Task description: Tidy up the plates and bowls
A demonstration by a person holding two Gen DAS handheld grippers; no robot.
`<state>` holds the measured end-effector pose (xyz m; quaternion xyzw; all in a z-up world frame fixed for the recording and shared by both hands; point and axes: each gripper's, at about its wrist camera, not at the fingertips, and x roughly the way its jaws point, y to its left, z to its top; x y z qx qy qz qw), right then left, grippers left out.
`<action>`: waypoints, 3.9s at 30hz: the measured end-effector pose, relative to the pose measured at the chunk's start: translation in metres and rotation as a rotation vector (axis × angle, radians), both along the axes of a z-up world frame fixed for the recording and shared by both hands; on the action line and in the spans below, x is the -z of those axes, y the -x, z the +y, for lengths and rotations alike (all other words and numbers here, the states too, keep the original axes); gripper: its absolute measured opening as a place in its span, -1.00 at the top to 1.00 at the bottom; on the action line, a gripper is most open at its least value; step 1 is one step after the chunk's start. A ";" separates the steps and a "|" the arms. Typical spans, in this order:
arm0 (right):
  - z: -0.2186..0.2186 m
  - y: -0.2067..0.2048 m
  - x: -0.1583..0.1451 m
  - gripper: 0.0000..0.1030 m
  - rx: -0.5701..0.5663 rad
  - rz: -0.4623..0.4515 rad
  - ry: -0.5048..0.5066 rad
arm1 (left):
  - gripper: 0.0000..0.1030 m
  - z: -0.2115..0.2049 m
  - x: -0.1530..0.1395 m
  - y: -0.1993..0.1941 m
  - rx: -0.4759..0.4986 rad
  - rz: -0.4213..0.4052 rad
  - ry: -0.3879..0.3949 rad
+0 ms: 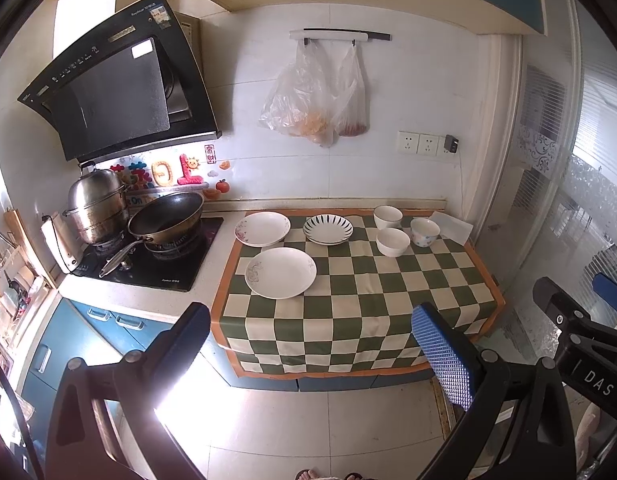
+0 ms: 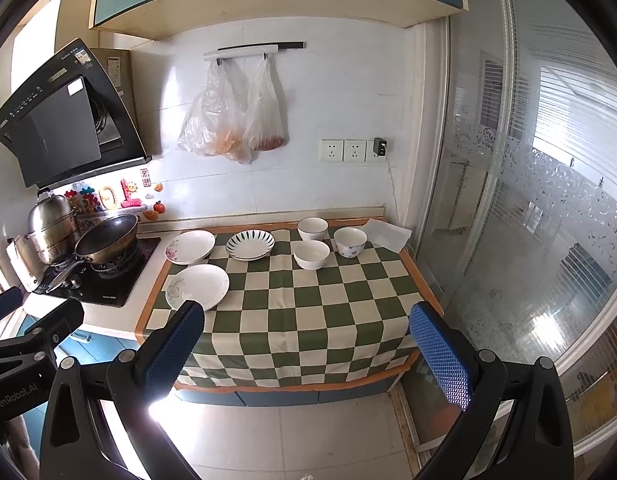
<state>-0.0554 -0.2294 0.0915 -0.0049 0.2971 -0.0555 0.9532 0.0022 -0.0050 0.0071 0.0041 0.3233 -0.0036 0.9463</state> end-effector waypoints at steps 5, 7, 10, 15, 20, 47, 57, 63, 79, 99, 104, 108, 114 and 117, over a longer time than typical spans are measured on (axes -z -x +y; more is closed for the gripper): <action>-0.001 0.001 0.002 -1.00 -0.002 -0.002 -0.002 | -0.99 0.000 0.000 0.001 0.001 -0.004 -0.002; 0.000 0.002 0.001 -1.00 -0.002 -0.004 -0.002 | -1.00 -0.001 -0.001 0.001 -0.001 -0.005 0.000; 0.000 0.005 0.004 -1.00 -0.002 -0.007 -0.002 | -0.99 -0.002 -0.001 0.001 0.001 -0.005 -0.001; -0.001 0.004 0.004 -1.00 0.000 -0.005 -0.004 | -0.99 -0.003 -0.003 0.000 -0.001 -0.004 -0.004; -0.004 0.005 0.004 -1.00 0.005 -0.005 -0.014 | -1.00 -0.004 -0.004 0.000 0.000 -0.004 0.002; -0.006 0.004 -0.003 -1.00 -0.001 -0.016 0.000 | -0.99 -0.003 -0.009 0.000 -0.002 -0.025 0.017; -0.008 0.005 0.001 -1.00 -0.004 -0.018 -0.002 | -0.99 -0.004 -0.010 -0.001 -0.004 -0.032 0.014; -0.008 0.005 0.001 -1.00 -0.007 -0.024 0.000 | -0.99 -0.006 -0.012 -0.003 -0.003 -0.036 0.015; -0.034 -0.065 0.054 -1.00 -0.095 0.029 -0.096 | -0.99 0.023 0.040 -0.077 -0.206 0.032 0.005; 0.093 -0.443 0.319 -0.92 -0.167 0.546 -0.276 | -0.92 0.159 0.263 -0.393 -0.205 0.477 -0.021; 0.127 -0.522 0.389 -0.71 -0.165 0.668 -0.327 | -0.65 0.194 0.322 -0.456 -0.172 0.616 0.016; 0.138 -0.566 0.436 -0.37 -0.145 0.764 -0.372 | -0.39 0.201 0.362 -0.486 -0.107 0.728 0.053; 0.142 -0.599 0.489 0.03 -0.112 0.869 -0.465 | 0.03 0.195 0.394 -0.499 -0.028 0.847 0.103; 0.145 -0.601 0.502 0.32 -0.114 0.898 -0.518 | 0.17 0.193 0.400 -0.499 -0.013 0.878 0.155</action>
